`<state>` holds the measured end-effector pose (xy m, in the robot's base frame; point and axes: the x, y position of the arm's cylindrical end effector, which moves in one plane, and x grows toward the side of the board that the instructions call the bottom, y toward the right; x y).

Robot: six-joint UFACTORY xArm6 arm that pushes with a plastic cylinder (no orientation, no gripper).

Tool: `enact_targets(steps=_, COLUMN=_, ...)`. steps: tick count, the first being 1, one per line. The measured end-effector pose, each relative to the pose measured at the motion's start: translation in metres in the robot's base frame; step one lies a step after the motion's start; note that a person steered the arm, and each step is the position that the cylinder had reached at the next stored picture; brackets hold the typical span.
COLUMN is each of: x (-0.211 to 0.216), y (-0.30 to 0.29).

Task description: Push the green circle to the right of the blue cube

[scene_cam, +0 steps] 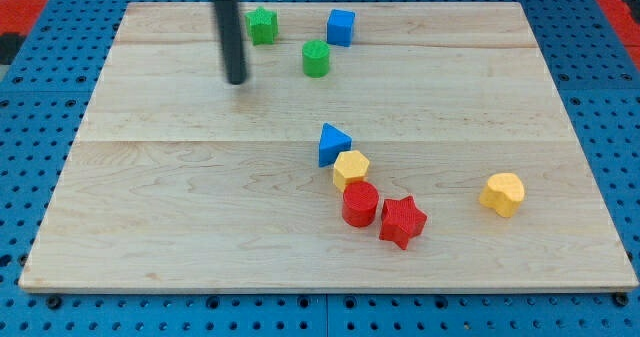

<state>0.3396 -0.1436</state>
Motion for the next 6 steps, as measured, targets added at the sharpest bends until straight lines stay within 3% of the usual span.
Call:
enact_targets(steps=1, x=-0.026, y=0.043)
enact_targets(steps=3, x=-0.036, y=0.165)
enact_targets(steps=6, x=-0.017, y=0.192)
